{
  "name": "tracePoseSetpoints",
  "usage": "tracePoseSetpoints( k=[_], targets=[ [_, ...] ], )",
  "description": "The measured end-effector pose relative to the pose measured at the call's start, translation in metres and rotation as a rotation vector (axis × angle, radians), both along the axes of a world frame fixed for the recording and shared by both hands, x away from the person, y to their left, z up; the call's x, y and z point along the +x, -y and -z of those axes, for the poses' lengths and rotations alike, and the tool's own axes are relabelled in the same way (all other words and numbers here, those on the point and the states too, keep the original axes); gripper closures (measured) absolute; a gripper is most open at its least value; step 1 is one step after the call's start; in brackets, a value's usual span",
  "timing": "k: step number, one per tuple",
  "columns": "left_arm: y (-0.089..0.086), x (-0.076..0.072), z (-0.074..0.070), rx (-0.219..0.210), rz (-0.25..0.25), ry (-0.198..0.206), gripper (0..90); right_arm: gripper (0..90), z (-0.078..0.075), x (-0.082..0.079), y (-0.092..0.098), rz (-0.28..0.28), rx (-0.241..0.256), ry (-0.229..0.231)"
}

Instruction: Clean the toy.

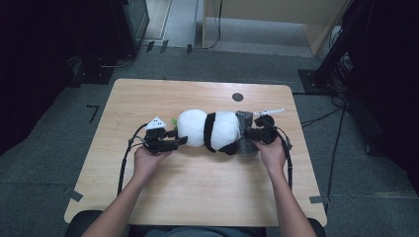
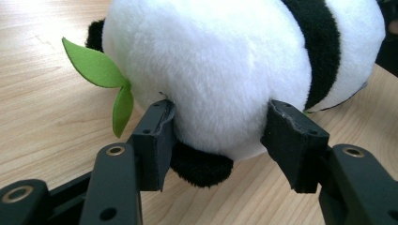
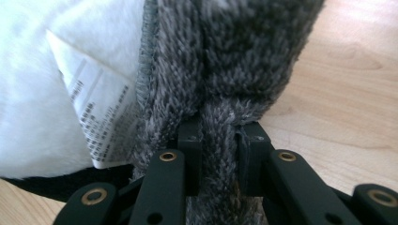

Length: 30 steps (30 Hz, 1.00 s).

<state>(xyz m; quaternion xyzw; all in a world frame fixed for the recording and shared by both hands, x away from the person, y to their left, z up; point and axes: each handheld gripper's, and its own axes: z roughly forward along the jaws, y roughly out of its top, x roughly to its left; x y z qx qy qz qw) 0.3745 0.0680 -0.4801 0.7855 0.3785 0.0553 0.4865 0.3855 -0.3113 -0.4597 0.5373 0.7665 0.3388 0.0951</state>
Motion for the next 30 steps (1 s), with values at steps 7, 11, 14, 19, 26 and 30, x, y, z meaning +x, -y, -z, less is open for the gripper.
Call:
tracePoseSetpoints(
  k=[7,11,14,19,26,30],
  targets=[
    [0.0,0.0,0.0,0.0,-0.001,0.001,43.3,75.8,0.003,0.002,0.006,0.002,-0.007,-0.02],
    [0.0,0.0,0.0,0.002,-0.001,0.003,43.6,75.9,-0.005,-0.001,0.019,0.031,0.02,0.013],
    [0.0,0.0,0.0,0.001,-0.001,0.002,44.1,76.1,-0.015,-0.006,0.025,0.044,0.043,0.054],
    [0.0,0.0,0.0,0.001,0.0,0.001,45.1,76.1,-0.04,-0.012,0.026,0.039,0.061,0.118],
    [0.0,0.0,0.0,-0.002,-0.003,0.0,45.6,76.2,-0.08,-0.018,0.008,-0.021,0.063,0.216],
    [0.0,-0.001,-0.001,0.004,-0.002,-0.001,46.1,76.1,-0.097,-0.02,-0.011,-0.075,0.049,0.254]
  ],
)
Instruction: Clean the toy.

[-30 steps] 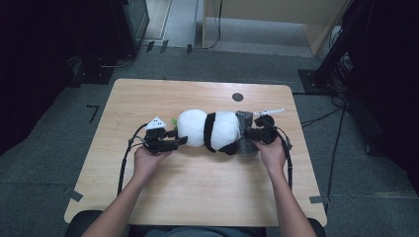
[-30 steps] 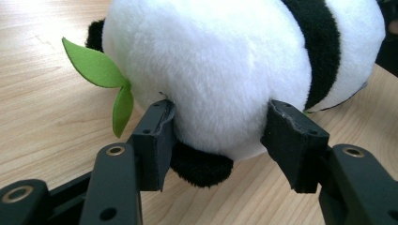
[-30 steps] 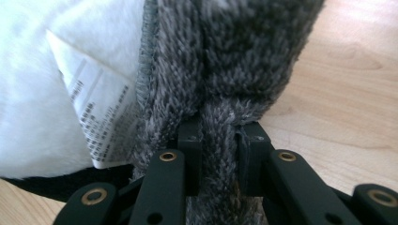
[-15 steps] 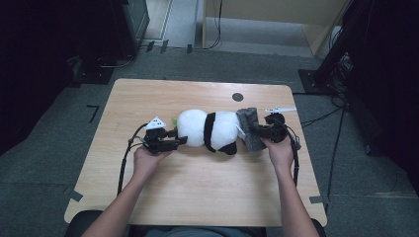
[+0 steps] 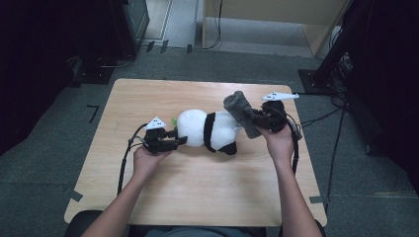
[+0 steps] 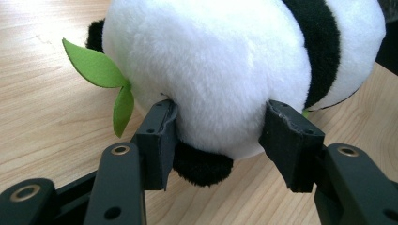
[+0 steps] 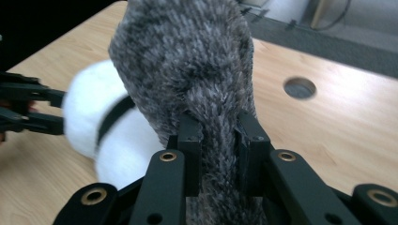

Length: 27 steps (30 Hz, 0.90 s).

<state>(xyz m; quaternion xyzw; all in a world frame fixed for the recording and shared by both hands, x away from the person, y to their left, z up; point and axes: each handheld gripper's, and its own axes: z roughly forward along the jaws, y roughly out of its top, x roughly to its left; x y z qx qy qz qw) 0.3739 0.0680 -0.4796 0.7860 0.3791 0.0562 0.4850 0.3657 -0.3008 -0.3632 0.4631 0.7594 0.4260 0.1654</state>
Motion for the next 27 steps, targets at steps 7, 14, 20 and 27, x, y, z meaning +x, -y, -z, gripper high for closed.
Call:
tracePoseSetpoints(
  k=[7,14,20,27],
  targets=[
    [0.0,0.0,0.0,-0.001,-0.001,-0.002,47.4,76.3,-0.02,0.001,-0.036,-0.095,-0.018,0.039],
    [0.0,0.0,0.0,-0.002,0.0,-0.002,48.1,76.4,-0.02,0.004,-0.079,-0.199,-0.035,0.027],
    [0.0,0.0,-0.001,0.003,0.003,0.004,48.2,76.3,-0.014,0.007,-0.11,-0.256,-0.036,0.01],
    [0.0,0.0,-0.001,0.005,0.002,0.008,48.3,76.3,-0.014,0.012,-0.136,-0.301,-0.016,0.011]
  ],
)
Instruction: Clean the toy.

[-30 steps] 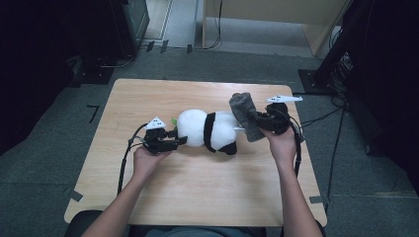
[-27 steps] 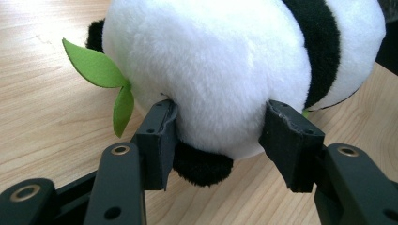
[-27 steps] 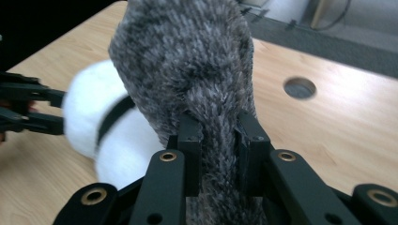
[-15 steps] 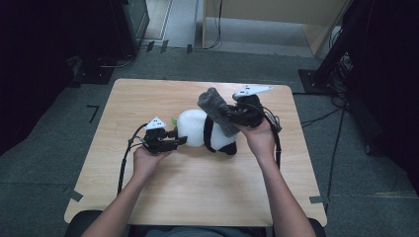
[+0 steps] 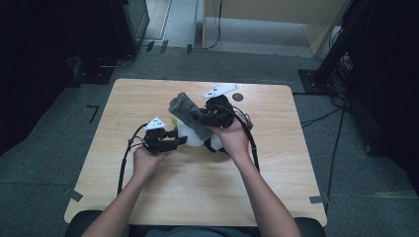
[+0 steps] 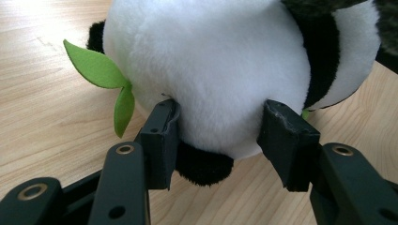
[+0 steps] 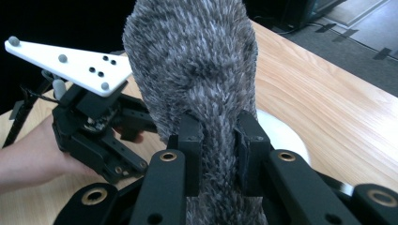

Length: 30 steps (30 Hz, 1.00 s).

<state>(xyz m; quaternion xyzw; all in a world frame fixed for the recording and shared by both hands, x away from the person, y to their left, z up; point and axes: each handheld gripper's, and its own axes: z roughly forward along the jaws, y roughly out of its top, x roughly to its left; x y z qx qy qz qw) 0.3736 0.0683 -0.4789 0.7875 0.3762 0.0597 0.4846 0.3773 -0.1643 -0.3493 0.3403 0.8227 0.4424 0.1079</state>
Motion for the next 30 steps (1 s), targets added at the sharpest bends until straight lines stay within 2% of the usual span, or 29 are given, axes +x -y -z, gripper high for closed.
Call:
tracePoseSetpoints(
  k=[6,13,30],
  targets=[
    [0.0,0.0,0.0,-0.002,0.001,-0.001,48.5,76.3,0.021,0.005,-0.01,-0.005,-0.026,-0.055],
    [0.0,0.0,0.0,-0.002,0.001,-0.001,48.6,76.3,0.039,0.004,-0.01,-0.012,-0.047,-0.086],
    [0.0,0.0,0.0,-0.003,0.001,-0.008,49.4,76.0,0.054,-0.009,-0.009,-0.049,-0.086,-0.097]
  ],
)
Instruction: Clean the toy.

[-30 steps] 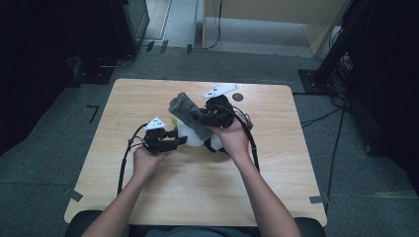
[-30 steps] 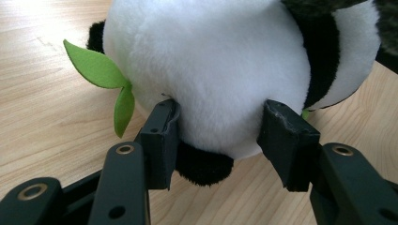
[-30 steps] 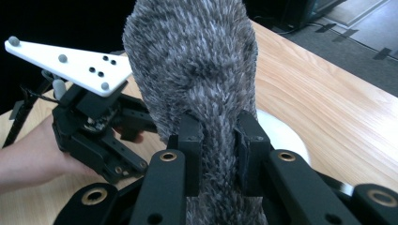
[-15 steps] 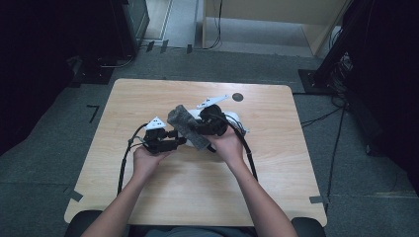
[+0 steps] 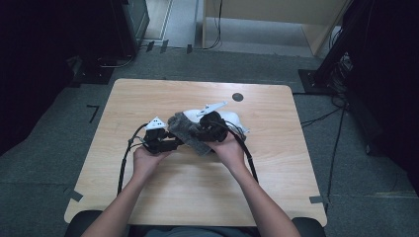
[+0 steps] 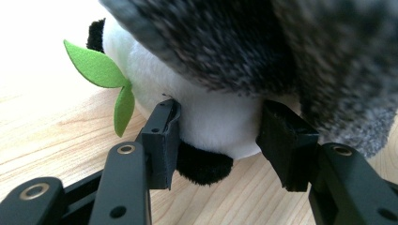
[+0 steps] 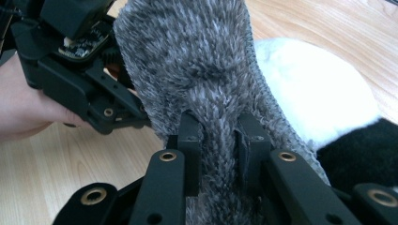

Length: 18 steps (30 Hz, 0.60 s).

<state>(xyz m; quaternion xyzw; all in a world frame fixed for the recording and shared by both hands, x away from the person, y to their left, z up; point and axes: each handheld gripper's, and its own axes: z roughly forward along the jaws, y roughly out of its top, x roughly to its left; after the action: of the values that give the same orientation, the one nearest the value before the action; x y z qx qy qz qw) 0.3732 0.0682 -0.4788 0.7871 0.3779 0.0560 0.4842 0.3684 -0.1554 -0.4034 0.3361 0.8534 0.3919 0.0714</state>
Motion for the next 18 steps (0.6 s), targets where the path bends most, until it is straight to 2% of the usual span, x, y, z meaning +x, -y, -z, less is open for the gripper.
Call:
tracePoseSetpoints(
  k=[11,18],
  targets=[
    [0.0,0.0,0.0,-0.001,-0.001,-0.002,52.5,75.9,0.006,-0.011,0.007,-0.008,-0.011,-0.01],
    [0.0,0.0,-0.001,0.003,-0.001,0.0,53.1,75.7,0.01,-0.019,0.012,-0.021,-0.017,-0.032]
  ],
)
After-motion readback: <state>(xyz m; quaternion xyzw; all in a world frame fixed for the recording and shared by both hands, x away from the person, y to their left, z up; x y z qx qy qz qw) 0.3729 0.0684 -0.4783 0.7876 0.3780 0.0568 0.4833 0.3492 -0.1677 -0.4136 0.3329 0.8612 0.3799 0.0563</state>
